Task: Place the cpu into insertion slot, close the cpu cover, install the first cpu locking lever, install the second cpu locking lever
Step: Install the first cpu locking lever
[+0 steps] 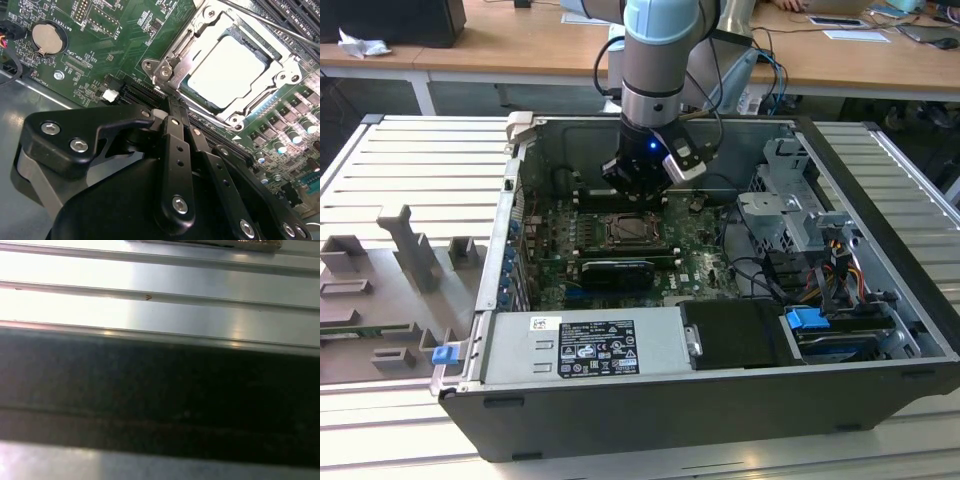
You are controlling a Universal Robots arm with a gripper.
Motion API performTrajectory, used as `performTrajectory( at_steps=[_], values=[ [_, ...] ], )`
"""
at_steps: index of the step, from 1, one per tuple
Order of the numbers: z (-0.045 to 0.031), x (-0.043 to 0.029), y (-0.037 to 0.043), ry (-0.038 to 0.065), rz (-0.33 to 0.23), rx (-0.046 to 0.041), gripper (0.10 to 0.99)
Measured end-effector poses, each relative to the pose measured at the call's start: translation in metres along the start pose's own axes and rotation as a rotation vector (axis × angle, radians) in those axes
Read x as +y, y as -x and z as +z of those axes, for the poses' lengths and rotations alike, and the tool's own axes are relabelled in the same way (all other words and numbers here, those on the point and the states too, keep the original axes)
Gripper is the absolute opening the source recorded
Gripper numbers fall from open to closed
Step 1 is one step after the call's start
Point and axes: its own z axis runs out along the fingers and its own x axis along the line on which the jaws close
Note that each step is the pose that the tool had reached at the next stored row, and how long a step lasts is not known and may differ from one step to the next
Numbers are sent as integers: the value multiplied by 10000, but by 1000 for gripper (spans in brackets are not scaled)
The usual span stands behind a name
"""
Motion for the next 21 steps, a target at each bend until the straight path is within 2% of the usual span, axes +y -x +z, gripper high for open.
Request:
performTrajectory(
  at_steps=[5,10,16,18,21],
  values=[
    [9,-1,0,-72,0,7,106],
    [20,-1,0,-78,0,8,106],
    [21,-1,0,-23,1,1,106],
    [7,0,0,-23,0,0,106],
    [-58,4,1,-24,0,2,106]
  ],
)
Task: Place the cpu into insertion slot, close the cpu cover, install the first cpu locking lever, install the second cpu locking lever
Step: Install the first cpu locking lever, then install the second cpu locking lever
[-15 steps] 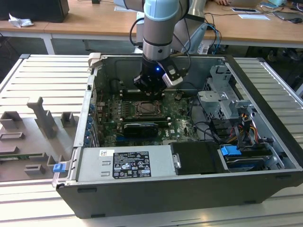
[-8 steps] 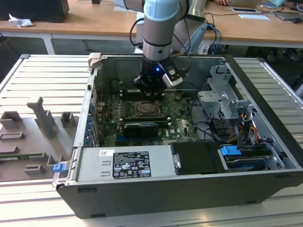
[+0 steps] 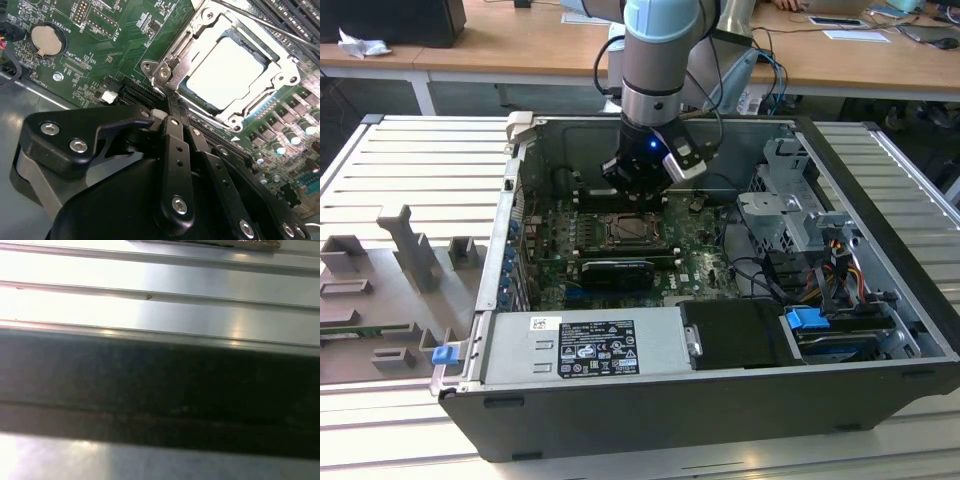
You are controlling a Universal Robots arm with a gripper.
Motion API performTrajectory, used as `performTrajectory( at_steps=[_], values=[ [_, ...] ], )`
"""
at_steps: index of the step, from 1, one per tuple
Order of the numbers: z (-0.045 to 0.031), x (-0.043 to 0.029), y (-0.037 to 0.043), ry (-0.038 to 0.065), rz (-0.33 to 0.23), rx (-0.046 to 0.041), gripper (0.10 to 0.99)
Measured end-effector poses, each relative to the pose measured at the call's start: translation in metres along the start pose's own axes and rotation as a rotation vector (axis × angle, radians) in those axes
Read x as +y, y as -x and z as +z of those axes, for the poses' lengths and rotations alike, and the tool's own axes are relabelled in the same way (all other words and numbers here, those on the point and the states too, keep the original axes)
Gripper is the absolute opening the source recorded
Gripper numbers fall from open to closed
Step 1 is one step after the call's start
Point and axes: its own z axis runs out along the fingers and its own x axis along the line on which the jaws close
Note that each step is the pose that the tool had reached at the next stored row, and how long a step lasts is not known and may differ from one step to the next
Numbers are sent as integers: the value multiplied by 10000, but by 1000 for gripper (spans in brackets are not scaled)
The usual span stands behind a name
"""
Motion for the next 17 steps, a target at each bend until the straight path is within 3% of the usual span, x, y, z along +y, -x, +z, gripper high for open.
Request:
performTrajectory(
  at_steps=[3,17],
  values=[
    [-80,6,1,-1,0,0,106],
    [-84,-57,-4,-2,0,1,106]
  ],
)
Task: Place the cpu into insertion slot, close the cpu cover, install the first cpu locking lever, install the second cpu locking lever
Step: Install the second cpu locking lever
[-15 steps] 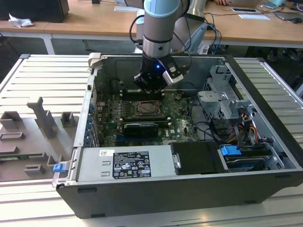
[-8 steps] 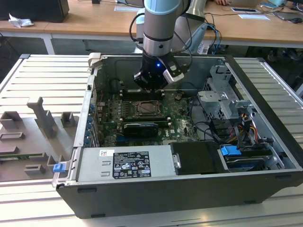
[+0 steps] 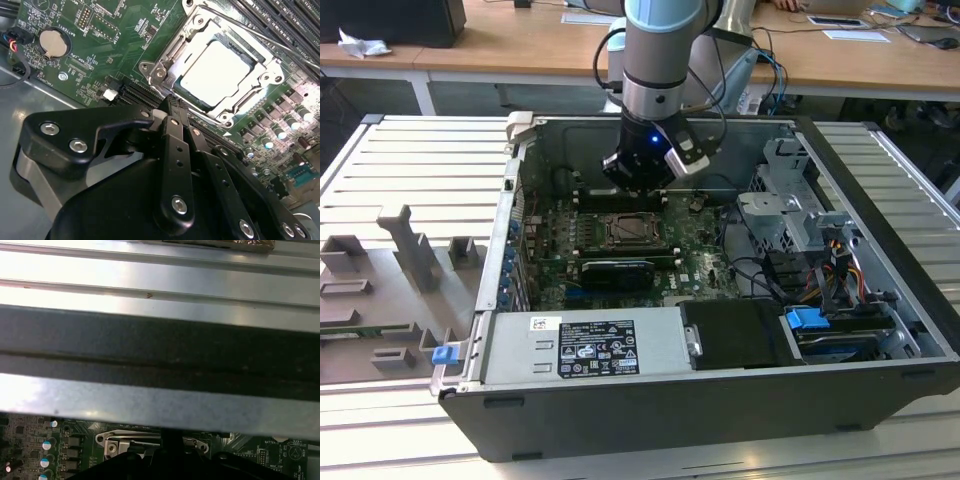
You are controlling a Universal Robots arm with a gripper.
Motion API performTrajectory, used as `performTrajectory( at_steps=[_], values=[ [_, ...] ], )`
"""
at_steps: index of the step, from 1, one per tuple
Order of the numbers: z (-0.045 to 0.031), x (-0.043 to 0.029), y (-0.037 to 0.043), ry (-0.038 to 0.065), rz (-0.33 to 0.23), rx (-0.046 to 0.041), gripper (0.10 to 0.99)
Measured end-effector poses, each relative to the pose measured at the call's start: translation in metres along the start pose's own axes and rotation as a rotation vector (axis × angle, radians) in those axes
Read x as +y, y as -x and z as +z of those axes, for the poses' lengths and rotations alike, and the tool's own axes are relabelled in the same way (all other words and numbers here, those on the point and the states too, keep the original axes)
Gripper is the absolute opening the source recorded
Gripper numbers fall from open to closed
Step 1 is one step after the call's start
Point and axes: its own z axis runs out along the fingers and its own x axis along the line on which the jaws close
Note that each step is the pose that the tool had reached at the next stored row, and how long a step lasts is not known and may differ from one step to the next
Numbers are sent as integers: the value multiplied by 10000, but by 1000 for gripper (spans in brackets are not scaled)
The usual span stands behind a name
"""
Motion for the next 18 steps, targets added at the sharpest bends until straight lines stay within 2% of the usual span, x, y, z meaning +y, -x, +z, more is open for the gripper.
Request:
performTrajectory(
  at_steps=[8,14,18],
  values=[
    [-14,-49,-5,-3,2,2,106],
    [-231,-37,-3,1,0,-1,106],
    [-253,-69,-6,1,0,-1,106]
  ],
)
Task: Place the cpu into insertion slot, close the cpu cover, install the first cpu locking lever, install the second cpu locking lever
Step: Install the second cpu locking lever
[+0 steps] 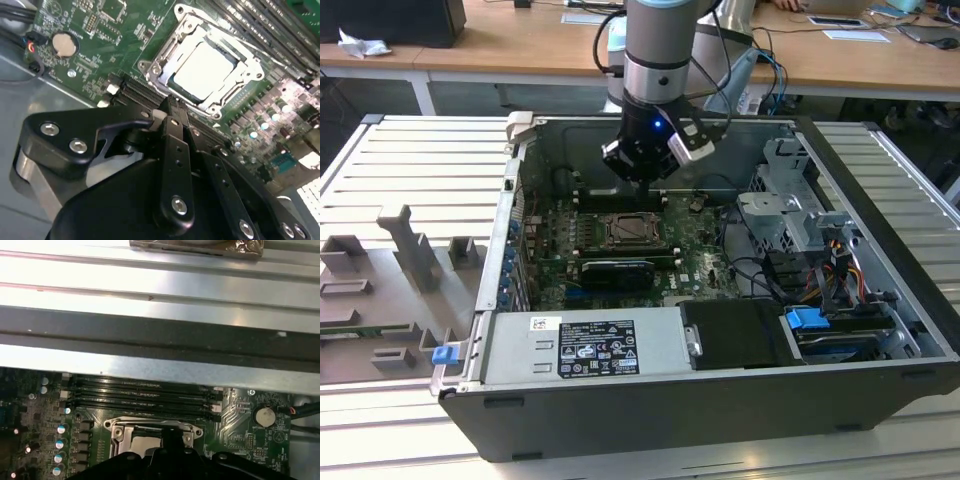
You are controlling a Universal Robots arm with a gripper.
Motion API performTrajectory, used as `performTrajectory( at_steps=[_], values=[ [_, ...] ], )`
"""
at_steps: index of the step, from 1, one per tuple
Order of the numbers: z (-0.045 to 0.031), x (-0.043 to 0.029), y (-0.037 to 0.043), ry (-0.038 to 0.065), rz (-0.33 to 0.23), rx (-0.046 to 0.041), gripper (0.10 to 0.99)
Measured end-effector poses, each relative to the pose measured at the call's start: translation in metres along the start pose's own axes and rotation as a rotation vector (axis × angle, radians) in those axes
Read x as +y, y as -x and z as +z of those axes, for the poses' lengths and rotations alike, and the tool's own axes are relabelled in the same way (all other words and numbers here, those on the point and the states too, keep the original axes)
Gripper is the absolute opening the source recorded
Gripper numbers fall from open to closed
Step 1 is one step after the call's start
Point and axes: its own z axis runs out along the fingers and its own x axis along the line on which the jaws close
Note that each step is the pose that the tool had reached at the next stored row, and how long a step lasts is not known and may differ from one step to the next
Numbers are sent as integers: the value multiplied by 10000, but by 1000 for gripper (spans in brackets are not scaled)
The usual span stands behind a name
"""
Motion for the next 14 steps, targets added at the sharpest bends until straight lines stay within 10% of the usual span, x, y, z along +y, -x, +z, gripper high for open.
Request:
performTrajectory(
  at_steps=[2,4,14],
  values=[
    [-13,-140,-12,2,0,-1,106],
    [-150,-134,-11,0,1,0,106],
    [-178,-381,-37,1,0,0,106]
  ],
)
